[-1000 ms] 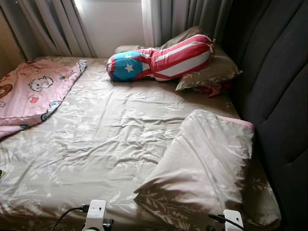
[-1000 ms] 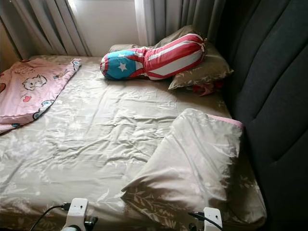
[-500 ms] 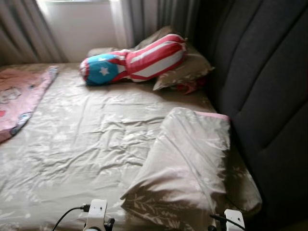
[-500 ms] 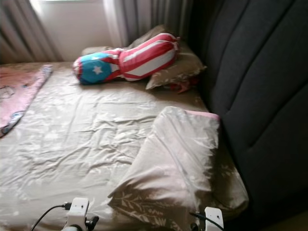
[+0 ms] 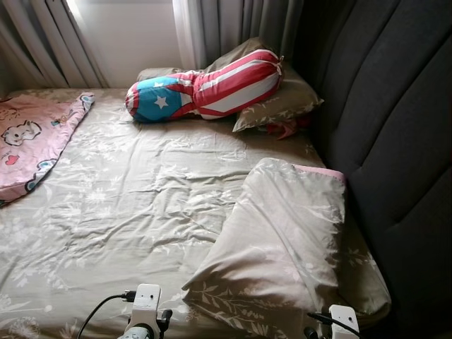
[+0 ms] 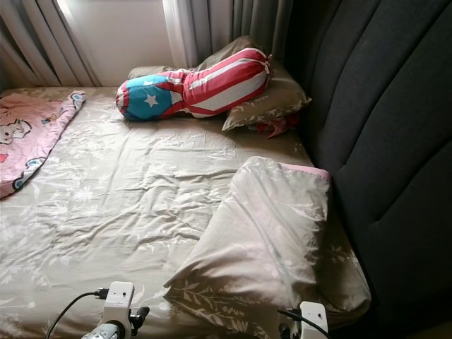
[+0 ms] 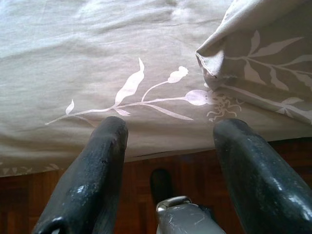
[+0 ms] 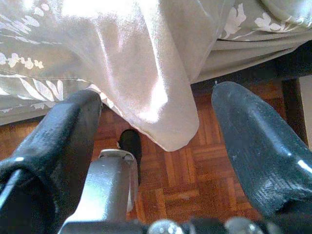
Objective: Clean up the room
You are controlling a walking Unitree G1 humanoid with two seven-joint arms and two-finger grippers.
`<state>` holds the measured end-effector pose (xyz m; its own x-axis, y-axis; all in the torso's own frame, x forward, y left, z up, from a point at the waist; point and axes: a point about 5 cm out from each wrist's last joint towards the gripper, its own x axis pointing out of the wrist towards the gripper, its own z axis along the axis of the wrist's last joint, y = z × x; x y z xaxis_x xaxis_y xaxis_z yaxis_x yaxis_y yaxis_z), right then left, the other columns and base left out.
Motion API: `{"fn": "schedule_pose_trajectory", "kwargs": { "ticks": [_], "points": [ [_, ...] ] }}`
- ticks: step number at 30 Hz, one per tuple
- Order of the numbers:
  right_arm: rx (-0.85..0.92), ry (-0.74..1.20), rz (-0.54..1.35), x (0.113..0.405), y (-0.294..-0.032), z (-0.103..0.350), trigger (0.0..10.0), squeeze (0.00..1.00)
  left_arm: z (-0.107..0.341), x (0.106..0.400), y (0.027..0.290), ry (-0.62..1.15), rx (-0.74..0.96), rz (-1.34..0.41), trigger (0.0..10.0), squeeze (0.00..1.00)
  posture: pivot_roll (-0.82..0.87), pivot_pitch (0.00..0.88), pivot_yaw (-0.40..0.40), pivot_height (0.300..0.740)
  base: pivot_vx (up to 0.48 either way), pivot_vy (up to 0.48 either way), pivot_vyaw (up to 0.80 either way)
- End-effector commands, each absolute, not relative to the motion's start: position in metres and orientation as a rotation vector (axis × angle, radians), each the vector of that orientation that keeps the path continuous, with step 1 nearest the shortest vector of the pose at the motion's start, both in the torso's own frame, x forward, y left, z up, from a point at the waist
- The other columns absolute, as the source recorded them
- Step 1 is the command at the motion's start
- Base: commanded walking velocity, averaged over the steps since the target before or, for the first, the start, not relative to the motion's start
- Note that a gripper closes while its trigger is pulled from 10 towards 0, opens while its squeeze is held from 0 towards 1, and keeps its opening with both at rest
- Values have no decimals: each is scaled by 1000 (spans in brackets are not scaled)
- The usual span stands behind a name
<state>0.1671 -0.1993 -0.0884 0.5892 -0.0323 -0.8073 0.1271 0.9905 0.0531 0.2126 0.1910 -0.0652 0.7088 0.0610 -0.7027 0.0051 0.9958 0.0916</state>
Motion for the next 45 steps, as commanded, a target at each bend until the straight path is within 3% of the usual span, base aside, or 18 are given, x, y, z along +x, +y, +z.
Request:
{"fn": "schedule_pose_trajectory", "kwargs": {
  "ticks": [1,24,33,36,42,45],
  "points": [
    [115,937,-97,166,-200,-89,10000,0,-68,208,193,802,88,44,10000,0,36,0,-40,740,0,0,0],
    [105,911,-71,167,-200,-87,10000,0,-61,219,190,743,65,47,10000,0,18,0,-47,740,207,0,0],
    [142,827,-85,168,-202,-84,10000,0,-34,251,186,547,37,17,10000,0,7,0,-62,740,0,0,0],
    [177,780,-95,169,-203,-82,10000,0,-17,264,186,410,25,6,10000,0,2,0,-65,740,0,0,0],
    [160,731,-85,170,-204,-79,10000,0,-6,262,183,292,14,-19,10000,0,-4,0,-70,740,0,0,0],
    [121,339,-15,253,-173,-20,10000,0,-4,256,182,248,25,-37,10000,0,-8,0,-74,740,0,0,0]
  ]
}}
